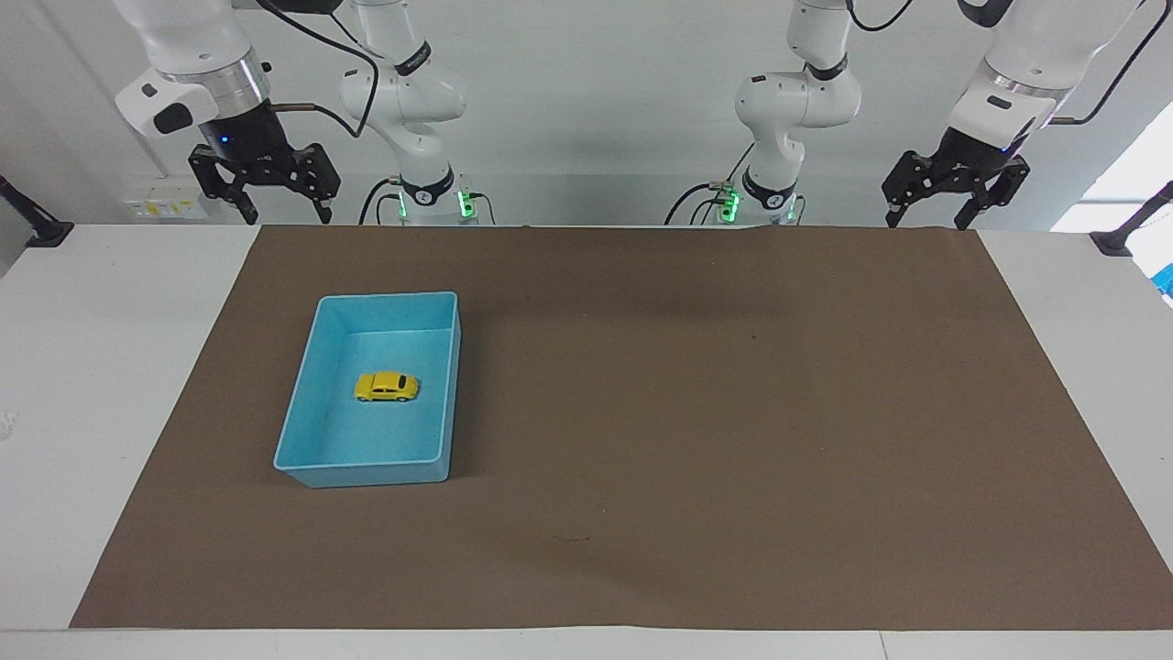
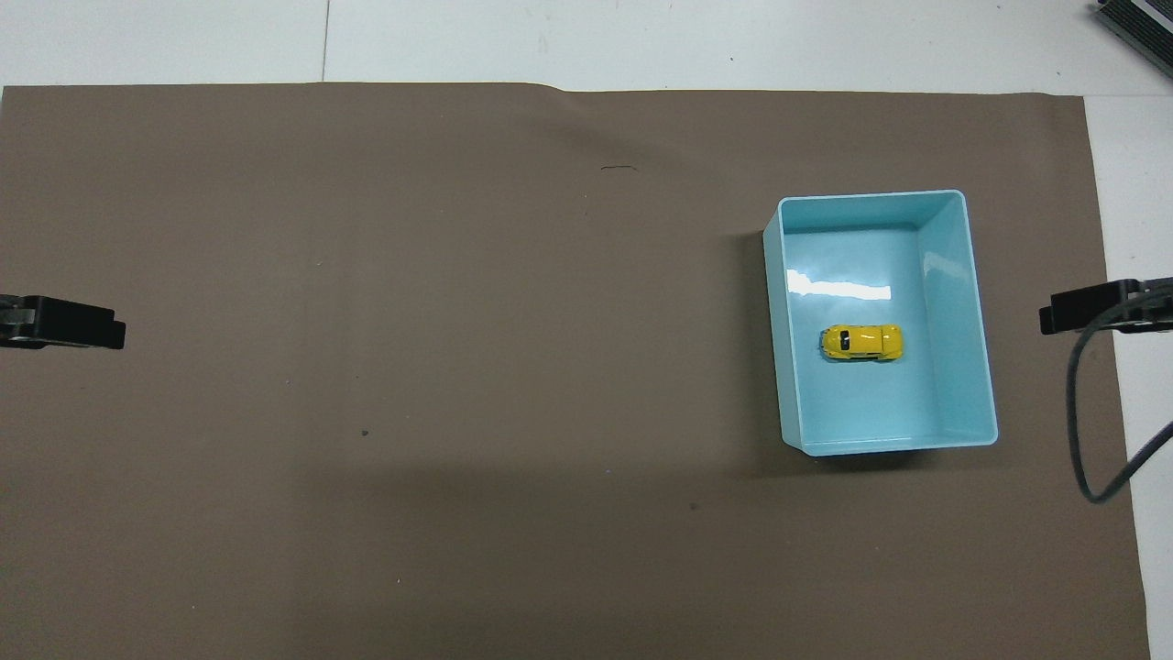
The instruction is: Wind up and store yellow beetle car
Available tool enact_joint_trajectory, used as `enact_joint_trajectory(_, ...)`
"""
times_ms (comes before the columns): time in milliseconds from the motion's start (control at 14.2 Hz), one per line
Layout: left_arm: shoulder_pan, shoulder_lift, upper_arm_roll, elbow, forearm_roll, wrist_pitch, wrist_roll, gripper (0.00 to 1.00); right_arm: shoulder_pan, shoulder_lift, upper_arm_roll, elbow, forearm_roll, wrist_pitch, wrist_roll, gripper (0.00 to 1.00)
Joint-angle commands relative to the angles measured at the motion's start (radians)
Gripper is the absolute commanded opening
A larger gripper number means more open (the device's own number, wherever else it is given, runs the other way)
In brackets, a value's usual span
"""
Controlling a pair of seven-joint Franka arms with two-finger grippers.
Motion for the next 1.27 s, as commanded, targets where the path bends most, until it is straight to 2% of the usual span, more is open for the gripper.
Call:
enact_joint_trajectory(0, 0.017, -0.003, -0.008, 0.007, -0.012, -0.017, 0.007, 1.0, -0.006, 0.002, 0.012, 0.012, -0.007, -0.009, 0.042, 1.0)
enact_joint_trajectory(1197, 0.017, -0.003, -0.008, 0.007, -0.012, -0.017, 0.007, 1.0, -0.002, 0.0, 0.016, 0.017, 0.014, -0.02, 0.03, 1.0)
